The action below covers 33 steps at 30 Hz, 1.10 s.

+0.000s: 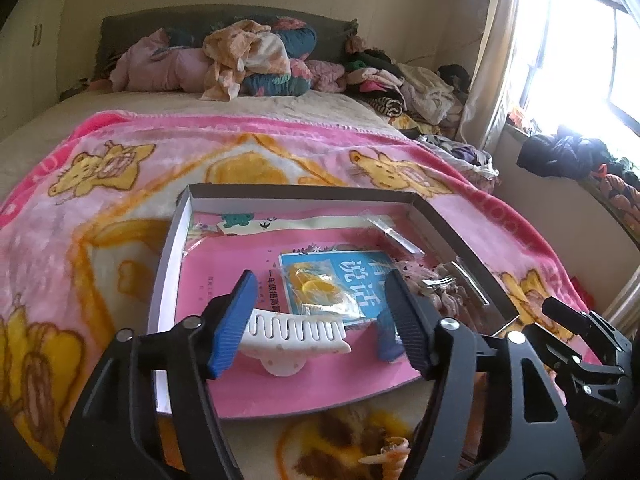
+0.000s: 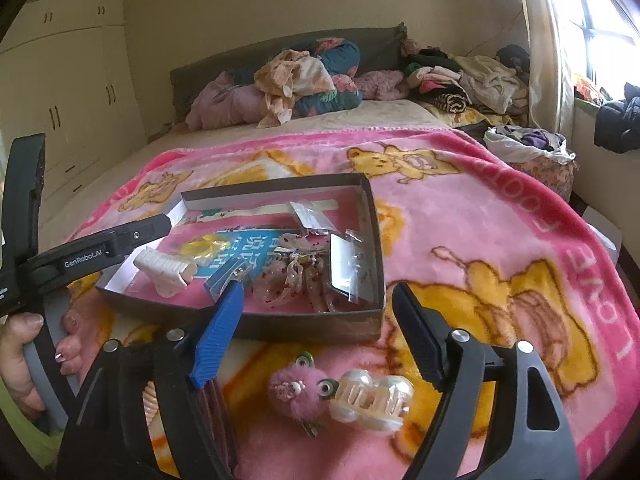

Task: Organize jewelry
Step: 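Withdraw both open tools from the tray toward the remaining items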

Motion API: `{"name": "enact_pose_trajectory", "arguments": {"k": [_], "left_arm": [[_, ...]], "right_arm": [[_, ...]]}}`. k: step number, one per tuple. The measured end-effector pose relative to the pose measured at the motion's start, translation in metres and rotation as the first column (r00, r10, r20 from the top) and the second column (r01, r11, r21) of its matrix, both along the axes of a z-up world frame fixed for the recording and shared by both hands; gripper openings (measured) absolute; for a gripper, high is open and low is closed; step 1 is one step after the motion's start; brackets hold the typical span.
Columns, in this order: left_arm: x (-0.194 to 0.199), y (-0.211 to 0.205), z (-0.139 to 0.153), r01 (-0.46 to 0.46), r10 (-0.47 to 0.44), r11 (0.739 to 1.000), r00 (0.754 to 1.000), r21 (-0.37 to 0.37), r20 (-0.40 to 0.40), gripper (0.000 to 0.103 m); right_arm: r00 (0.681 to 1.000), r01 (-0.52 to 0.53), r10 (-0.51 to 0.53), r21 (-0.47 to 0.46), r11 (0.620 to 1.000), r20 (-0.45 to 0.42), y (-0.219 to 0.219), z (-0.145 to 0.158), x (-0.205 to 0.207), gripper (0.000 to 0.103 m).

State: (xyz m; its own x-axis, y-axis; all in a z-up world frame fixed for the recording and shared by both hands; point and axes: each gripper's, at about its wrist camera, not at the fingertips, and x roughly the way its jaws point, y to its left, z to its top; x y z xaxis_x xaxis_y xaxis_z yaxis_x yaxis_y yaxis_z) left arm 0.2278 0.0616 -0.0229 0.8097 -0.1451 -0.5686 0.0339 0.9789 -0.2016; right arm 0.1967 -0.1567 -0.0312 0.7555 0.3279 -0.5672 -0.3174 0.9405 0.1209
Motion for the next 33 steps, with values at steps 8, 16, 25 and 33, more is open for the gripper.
{"name": "enact_pose_trajectory", "arguments": {"k": [8,16,25,33], "left_arm": [[-0.014,-0.001,0.008,-0.002,0.002,1.000,1.000,-0.001,0.031,0.083],[-0.029,0.000,0.010,-0.003,0.003,1.000,0.999,-0.004,0.050,0.091],[-0.046,0.002,0.012,-0.008,0.008,1.000,0.998,0.000,0.061,0.091],[-0.062,-0.004,0.012,0.010,-0.011,1.000,0.997,0.009,0.071,0.091]], "right_arm": [[1.000,0.014,-0.014,0.012,1.000,0.026,-0.006,0.008,-0.012,0.084],[0.998,0.025,-0.025,0.015,1.000,0.055,-0.010,0.016,-0.028,0.087],[0.997,0.023,-0.024,0.015,1.000,0.068,-0.014,0.019,-0.047,0.088],[0.997,0.011,-0.011,0.003,1.000,0.071,-0.017,0.016,-0.066,0.088]]}}
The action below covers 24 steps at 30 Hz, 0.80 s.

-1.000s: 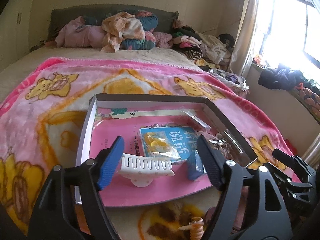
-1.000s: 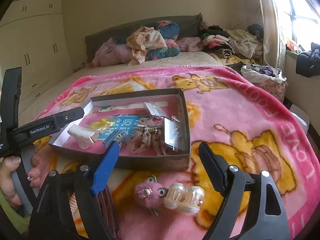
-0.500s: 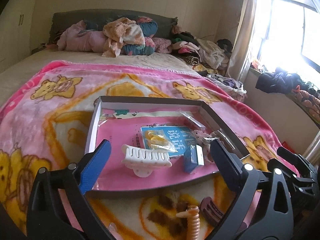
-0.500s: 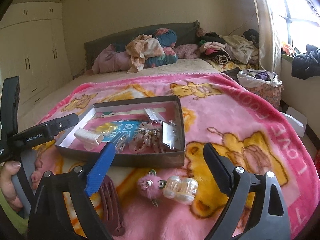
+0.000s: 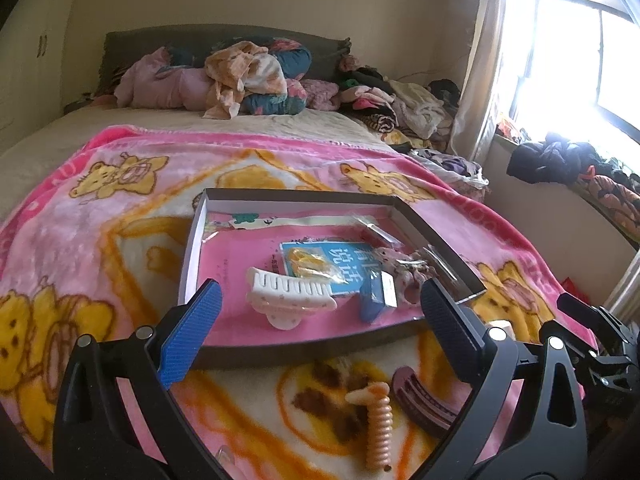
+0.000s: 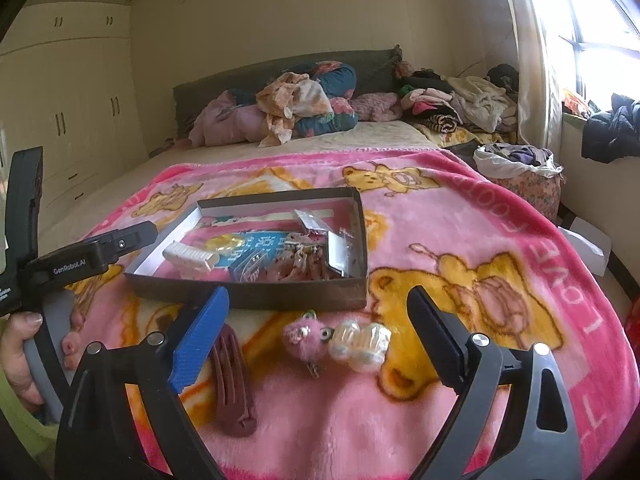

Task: Organize jewelry
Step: 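Withdraw both open tools from the tray toward the remaining items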

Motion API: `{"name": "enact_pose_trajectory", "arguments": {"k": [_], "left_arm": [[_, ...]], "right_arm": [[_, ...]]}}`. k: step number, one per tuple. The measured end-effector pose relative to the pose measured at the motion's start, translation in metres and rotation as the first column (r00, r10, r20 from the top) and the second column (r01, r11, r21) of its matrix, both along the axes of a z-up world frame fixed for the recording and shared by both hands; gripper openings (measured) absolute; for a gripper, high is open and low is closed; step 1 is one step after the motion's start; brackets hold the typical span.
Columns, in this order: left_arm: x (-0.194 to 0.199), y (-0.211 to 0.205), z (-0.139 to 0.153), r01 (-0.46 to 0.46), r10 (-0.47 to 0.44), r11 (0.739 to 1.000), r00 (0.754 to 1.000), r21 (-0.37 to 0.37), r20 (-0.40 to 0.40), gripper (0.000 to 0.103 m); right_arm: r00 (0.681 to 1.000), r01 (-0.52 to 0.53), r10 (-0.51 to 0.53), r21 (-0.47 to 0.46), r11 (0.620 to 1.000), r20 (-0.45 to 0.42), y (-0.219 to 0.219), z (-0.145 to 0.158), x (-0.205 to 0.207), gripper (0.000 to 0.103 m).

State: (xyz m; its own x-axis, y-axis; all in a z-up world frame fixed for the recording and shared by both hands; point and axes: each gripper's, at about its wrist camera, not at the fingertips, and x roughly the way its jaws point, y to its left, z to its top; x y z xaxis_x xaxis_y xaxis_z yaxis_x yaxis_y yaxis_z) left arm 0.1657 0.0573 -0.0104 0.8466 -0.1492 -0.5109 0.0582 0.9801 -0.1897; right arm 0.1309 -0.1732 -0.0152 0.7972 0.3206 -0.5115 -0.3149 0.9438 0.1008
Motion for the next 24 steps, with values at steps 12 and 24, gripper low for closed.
{"name": "enact_pose_trajectory", "arguments": {"k": [12,24], "left_arm": [[-0.018,-0.016,-0.007,0.045,-0.044,0.999,0.999,0.022,-0.015,0.091],[-0.032,-0.034,-0.017,0.094,-0.091,0.994,0.995,0.056,-0.043,0.091]], "right_arm": [[1.000,0.006,-0.006,0.002,1.000,-0.012,-0.009,-0.008,-0.018,0.088],[0.999,0.035,-0.035,-0.001,0.999,-0.022,-0.020,-0.015,-0.027,0.088]]}}
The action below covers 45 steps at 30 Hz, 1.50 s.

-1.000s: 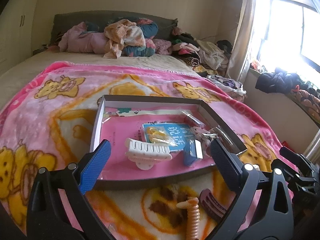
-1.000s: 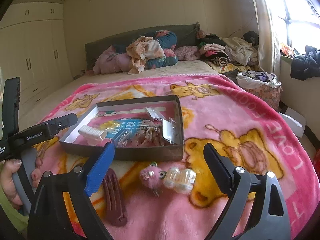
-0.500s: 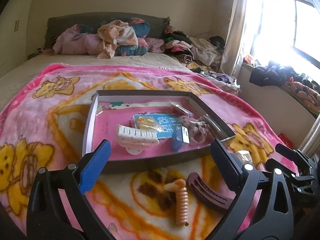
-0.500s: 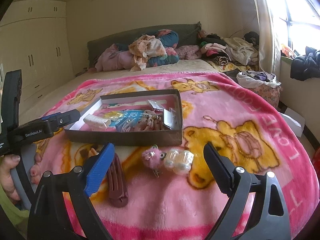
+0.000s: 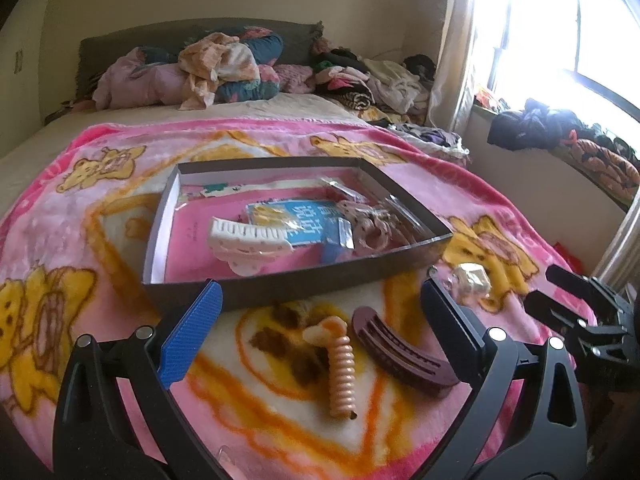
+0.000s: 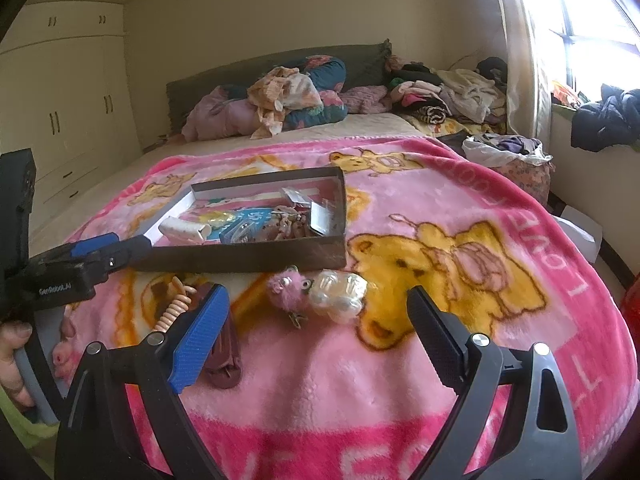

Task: Organize jewelry
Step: 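Withdraw both open tools from the tray toward the remaining items, then grasp the orange spiral hair tie with the left tool while the right tool grasps the clear claw clip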

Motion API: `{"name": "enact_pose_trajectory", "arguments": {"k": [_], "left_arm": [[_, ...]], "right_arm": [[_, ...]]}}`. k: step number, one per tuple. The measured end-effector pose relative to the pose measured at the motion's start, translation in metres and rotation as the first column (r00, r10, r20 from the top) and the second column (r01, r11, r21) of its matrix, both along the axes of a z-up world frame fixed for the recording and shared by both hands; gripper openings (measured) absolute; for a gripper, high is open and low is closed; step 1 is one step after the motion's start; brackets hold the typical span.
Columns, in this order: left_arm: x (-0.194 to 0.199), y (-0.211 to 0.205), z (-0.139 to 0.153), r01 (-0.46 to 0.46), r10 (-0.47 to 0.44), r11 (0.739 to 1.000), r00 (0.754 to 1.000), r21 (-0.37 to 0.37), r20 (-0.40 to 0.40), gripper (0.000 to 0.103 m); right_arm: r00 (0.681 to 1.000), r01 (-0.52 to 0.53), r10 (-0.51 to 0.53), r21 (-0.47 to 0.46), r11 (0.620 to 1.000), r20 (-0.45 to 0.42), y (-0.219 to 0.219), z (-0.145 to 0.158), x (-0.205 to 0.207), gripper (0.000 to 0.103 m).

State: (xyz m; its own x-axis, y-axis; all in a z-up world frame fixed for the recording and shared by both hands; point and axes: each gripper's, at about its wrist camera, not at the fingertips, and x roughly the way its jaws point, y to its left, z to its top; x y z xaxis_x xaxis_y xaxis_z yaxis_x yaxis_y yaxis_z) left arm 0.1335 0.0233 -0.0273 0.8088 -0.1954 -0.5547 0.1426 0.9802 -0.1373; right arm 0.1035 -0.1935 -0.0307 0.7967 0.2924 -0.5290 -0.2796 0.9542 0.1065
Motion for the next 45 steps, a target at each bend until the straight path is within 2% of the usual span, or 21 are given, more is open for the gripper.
{"name": "enact_pose_trajectory", "arguments": {"k": [10,19,22,27,33,37,45], "left_arm": [[-0.010,-0.016,-0.020,0.054,-0.053,0.998,0.997,0.023,-0.049,0.091],[-0.012,-0.020,-0.038,0.087,-0.084,0.996,0.991,0.026,-0.105,0.090],[-0.010,-0.019,-0.045,0.093,-0.089,0.995,0.987,0.025,-0.131,0.079],[-0.005,-0.021,-0.059,0.102,-0.093,0.994,0.978,0.036,-0.187,0.049],[-0.003,-0.022,-0.064,0.111,-0.099,0.993,0.975,0.051,-0.199,0.022],[-0.002,-0.023,-0.064,0.120,-0.108,0.991,0.974,0.051,-0.198,0.012],[0.000,-0.026,-0.064,0.134,-0.122,0.990,0.973,0.046,-0.196,0.011]], "right_arm": [[1.000,0.022,-0.022,-0.005,1.000,-0.009,-0.005,-0.008,-0.004,0.088],[0.997,0.064,-0.066,-0.027,0.998,-0.046,-0.009,-0.021,0.008,0.088],[0.996,0.069,-0.071,-0.037,0.997,-0.055,-0.008,-0.025,0.013,0.088],[0.994,0.076,-0.079,-0.045,0.996,-0.069,-0.009,-0.031,0.024,0.088],[0.990,0.082,-0.088,-0.061,0.995,-0.107,-0.007,-0.040,0.043,0.088],[0.988,0.083,-0.090,-0.054,0.995,-0.128,-0.007,-0.045,0.055,0.087],[0.983,0.035,-0.035,-0.004,0.999,-0.183,-0.003,-0.050,0.076,0.073]]}}
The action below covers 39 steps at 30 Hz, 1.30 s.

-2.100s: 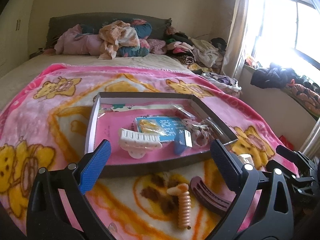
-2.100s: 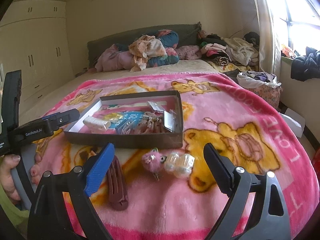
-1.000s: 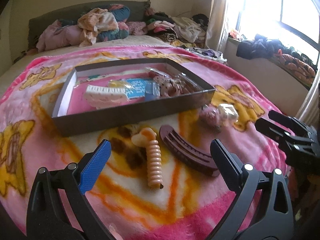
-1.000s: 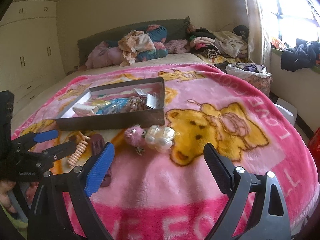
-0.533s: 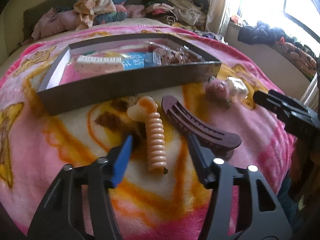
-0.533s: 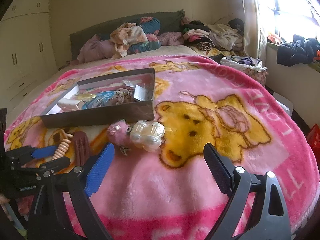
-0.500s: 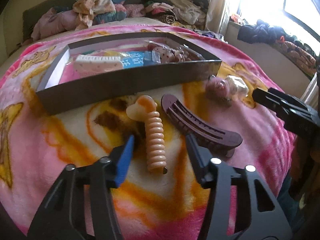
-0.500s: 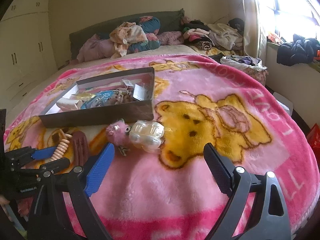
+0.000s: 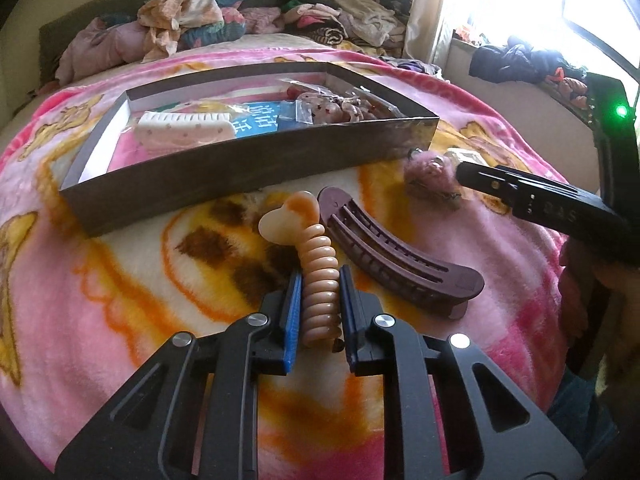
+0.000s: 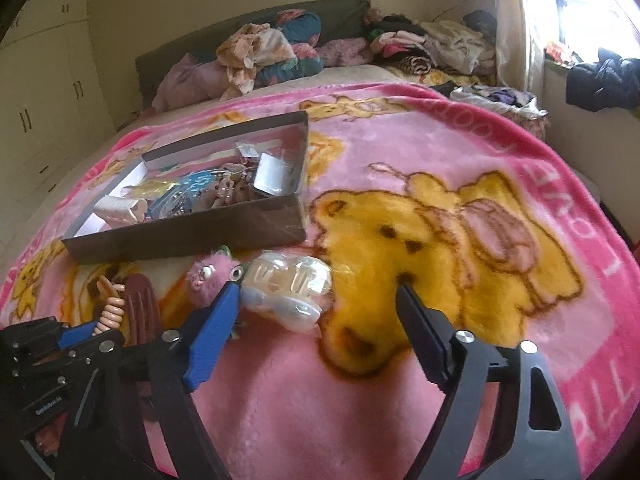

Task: Organize jewelry
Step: 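Grasp the orange spiral hair tie with the left tool while the right tool grasps the clear claw clip, then carry the spiral tie and clear claw clip into the tray and release both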

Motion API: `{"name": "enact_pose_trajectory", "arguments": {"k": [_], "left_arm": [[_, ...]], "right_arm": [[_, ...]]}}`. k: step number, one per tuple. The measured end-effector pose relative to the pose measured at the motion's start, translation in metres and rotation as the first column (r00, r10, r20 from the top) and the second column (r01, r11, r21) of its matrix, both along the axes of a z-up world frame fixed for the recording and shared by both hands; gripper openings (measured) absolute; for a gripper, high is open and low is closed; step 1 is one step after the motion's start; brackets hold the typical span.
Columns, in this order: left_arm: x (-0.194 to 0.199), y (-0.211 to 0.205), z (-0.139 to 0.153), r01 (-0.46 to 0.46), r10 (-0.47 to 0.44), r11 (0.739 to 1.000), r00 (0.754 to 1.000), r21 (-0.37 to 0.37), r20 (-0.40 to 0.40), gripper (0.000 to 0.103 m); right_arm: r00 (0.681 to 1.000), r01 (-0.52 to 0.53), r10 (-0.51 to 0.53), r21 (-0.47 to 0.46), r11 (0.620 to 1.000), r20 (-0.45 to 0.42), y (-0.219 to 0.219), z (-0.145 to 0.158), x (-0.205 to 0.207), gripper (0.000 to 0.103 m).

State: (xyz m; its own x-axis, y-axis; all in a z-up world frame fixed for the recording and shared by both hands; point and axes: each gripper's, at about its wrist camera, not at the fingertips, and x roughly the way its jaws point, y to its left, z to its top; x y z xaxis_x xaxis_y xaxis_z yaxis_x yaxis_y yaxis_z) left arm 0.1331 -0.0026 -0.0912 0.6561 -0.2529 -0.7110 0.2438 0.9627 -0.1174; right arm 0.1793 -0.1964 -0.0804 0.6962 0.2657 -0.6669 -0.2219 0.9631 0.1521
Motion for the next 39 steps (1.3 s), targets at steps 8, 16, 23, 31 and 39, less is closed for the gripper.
{"name": "enact_pose_trajectory", "arguments": {"k": [8,16,23,31,39], "left_arm": [[0.004,-0.001,0.003,0.011,-0.011,1.000,1.000,-0.009,0.002,0.011],[0.005,-0.002,0.011,0.016,-0.016,1.000,1.000,-0.024,0.010,0.011],[0.006,0.000,0.025,0.015,-0.014,0.999,0.999,-0.036,0.046,0.011],[0.012,0.012,0.048,-0.016,0.021,0.998,0.994,-0.053,0.108,0.011],[0.022,0.031,0.062,-0.066,0.075,0.995,0.987,-0.070,0.140,0.011]], "right_arm": [[0.997,-0.072,0.073,0.053,0.996,-0.016,0.007,0.001,0.005,0.045],[1.000,-0.020,0.021,0.101,0.995,-0.005,-0.014,0.004,-0.008,0.044],[1.000,0.006,-0.007,0.109,0.994,0.013,-0.027,0.010,-0.020,0.044],[0.999,0.007,-0.012,0.109,0.994,0.049,-0.028,0.023,-0.028,0.044],[0.995,-0.040,0.031,0.098,0.994,0.093,-0.013,0.046,-0.024,0.044]]}}
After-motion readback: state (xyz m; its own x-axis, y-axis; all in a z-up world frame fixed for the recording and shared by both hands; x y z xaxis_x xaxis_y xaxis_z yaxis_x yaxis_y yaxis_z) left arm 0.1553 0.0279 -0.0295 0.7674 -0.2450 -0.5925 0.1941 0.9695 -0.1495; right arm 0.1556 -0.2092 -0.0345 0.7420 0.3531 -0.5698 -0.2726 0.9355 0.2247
